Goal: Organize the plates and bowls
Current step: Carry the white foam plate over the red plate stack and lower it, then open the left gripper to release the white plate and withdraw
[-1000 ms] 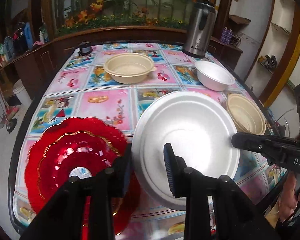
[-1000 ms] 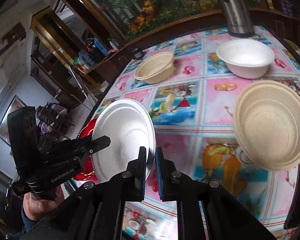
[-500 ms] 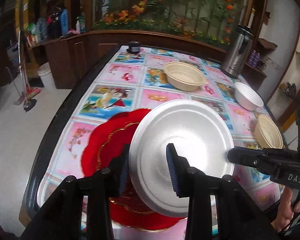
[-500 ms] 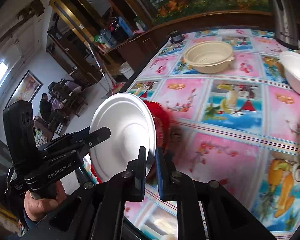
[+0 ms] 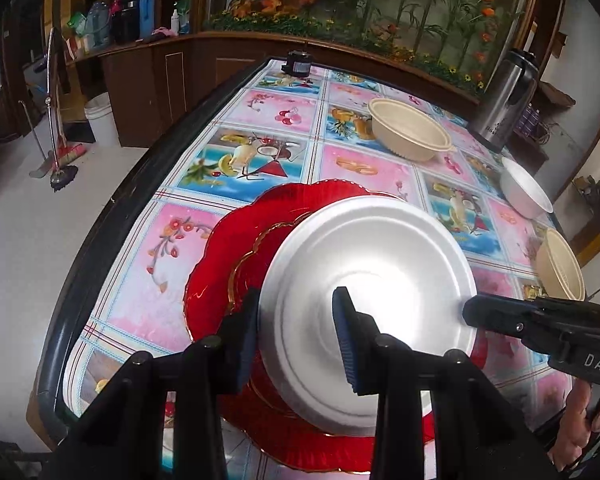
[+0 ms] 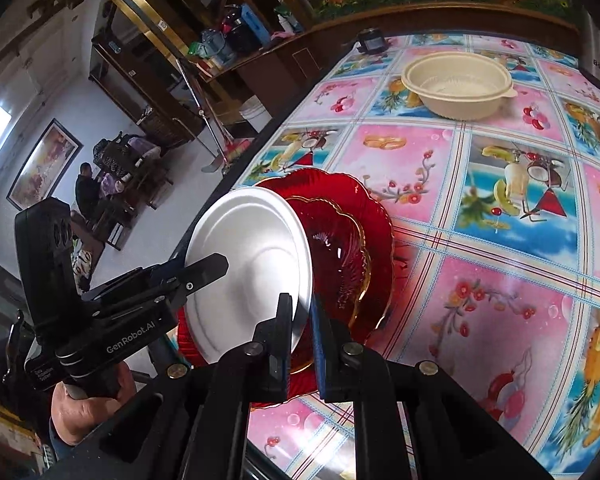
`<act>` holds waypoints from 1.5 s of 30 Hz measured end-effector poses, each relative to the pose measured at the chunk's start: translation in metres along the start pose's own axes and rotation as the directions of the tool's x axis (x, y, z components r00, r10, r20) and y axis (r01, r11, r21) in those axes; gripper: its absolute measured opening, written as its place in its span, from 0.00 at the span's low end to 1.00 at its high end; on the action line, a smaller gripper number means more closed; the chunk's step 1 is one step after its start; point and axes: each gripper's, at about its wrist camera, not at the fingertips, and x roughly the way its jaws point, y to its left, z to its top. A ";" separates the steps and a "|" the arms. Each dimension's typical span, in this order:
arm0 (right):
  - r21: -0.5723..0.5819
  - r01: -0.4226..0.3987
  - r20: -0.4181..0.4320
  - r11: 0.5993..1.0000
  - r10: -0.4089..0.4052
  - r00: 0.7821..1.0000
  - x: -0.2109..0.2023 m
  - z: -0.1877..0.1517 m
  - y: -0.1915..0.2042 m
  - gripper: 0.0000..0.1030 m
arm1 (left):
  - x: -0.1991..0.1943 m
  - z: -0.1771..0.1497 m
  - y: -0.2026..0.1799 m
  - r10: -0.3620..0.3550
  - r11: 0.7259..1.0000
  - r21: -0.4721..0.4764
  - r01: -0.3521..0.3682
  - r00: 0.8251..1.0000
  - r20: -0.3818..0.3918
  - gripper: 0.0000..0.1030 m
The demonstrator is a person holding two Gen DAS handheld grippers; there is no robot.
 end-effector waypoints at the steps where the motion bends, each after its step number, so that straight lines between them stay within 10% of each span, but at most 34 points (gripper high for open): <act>1: 0.001 0.004 -0.003 1.000 -0.004 1.000 0.002 0.000 -0.001 0.11 | 0.002 0.000 0.000 0.001 1.000 -0.002 -0.001 1.000 -0.003 0.33; 15: 0.002 0.017 -0.018 1.000 -0.017 1.000 0.014 0.000 -0.002 0.11 | 0.012 0.002 0.003 0.011 1.000 -0.005 -0.012 1.000 -0.021 0.33; 25: 0.018 0.020 -0.020 1.000 -0.020 1.000 0.015 -0.001 -0.004 0.12 | 0.011 0.005 0.008 0.021 0.999 -0.026 -0.021 1.000 -0.006 0.57; 45: -0.002 0.024 0.001 1.000 -0.024 1.000 0.009 0.001 -0.006 0.12 | -0.010 0.010 0.010 0.025 0.999 -0.043 -0.023 0.999 0.043 0.58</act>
